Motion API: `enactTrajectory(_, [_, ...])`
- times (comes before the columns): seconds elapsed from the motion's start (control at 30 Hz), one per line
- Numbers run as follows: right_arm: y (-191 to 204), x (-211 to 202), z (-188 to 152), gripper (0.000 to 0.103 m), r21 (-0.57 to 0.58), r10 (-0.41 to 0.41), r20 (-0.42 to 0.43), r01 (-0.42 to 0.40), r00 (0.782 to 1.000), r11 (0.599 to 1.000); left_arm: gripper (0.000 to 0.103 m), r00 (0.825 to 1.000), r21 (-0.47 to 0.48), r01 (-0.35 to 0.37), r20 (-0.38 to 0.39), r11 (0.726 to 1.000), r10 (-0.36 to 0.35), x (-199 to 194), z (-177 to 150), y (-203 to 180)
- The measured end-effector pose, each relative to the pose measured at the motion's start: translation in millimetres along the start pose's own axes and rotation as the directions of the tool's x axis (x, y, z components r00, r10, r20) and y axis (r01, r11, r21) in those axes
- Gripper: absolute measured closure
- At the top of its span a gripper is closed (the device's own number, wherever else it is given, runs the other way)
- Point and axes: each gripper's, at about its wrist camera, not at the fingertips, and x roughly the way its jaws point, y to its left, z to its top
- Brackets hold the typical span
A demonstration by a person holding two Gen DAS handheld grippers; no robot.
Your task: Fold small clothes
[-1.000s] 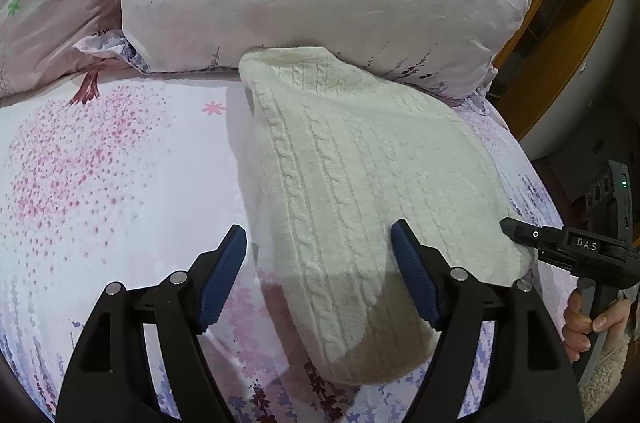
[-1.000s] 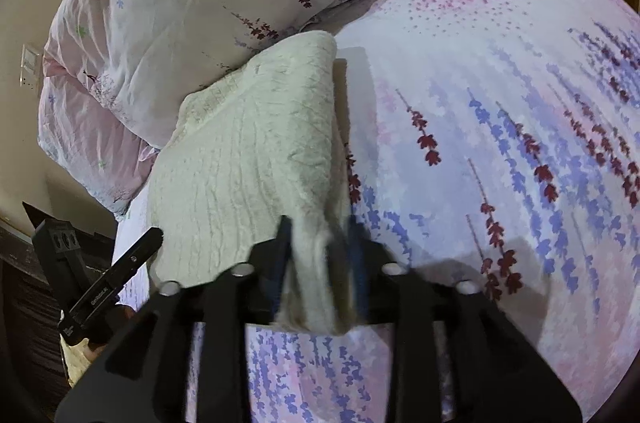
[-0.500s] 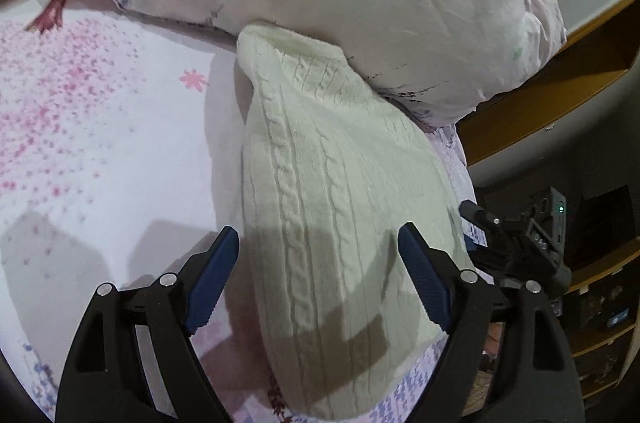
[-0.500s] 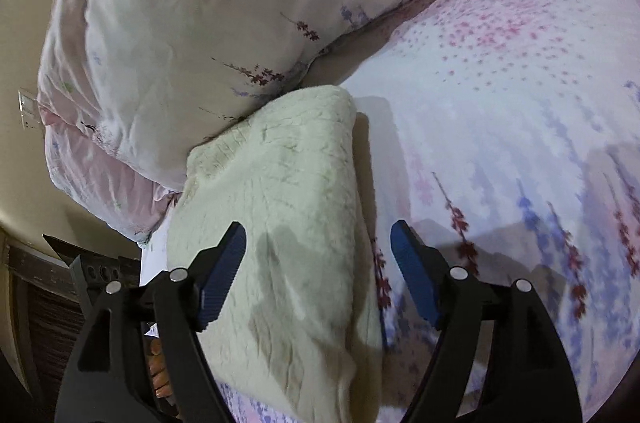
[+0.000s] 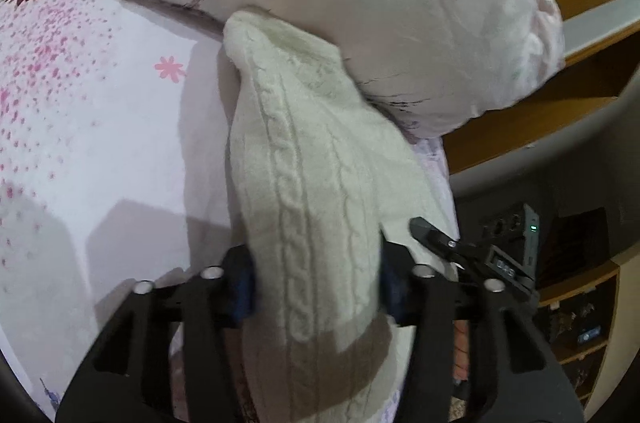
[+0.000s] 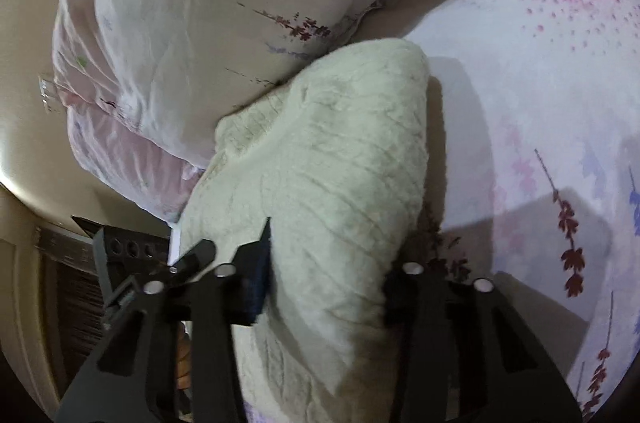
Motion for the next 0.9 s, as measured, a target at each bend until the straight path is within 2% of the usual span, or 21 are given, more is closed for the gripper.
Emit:
enactTrajectory(0.07, [6.7,-7.0,-4.6,0.07,-0.007,0.021,0.018,-0.021,1.0,1.0,0.064,1.0,0.028,0.023,0.002,0.999,-0.023,-9.2,-1.1,-3.8])
enactTrajectory(0.23, [47.6,-23.6,-25.7,0.071,-0.094,0.061,0.052,-0.056,0.997,0.994,0.065,0.998,0.094,0.06,0.026,0.994,-0.063,-49.1,-6.9,-13.2])
enactTrajectory(0.33, [74.9,-19.8,-39.3,0.072,-0.148,0.081,0.048,-0.073,0.996,0.986,0.065,0.997,0.119,0.05,0.056,0.992,-0.057,-83.5,-9.1,-8.3])
enactTrajectory(0.43, [105.5,-4.1,-51.6,0.072,-0.226,0.077,0.038,-0.067,0.996,0.972,0.065,0.995,0.138,0.006,0.094,0.99,-0.019,-118.6,-9.3,4.6])
enactTrajectory(0.6, [142.0,46.4,-68.2,0.072,-0.319,0.041,0.0,-0.039,0.999,0.947,0.064,0.99,0.096,-0.078,0.121,0.992,0.066,-142.2,-2.4,39.1])
enactTrajectory(0.7, [146.4,86.6,-71.7,0.072,-0.324,-0.033,-0.035,0.02,0.999,0.946,0.063,0.988,0.034,-0.125,0.094,0.992,0.122,-135.5,1.8,74.2])
enactTrajectory(0.77, [141.7,103.4,-69.7,0.069,-0.302,-0.085,-0.04,0.069,0.996,0.951,0.059,0.99,-0.011,-0.114,0.075,0.993,0.115,-128.9,2.8,93.6])
enactTrajectory(0.9, [129.3,107.0,-60.7,0.056,-0.226,-0.077,-0.103,0.052,0.992,0.973,0.051,0.995,-0.051,-0.058,0.073,0.997,0.062,-127.9,3.5,108.1])
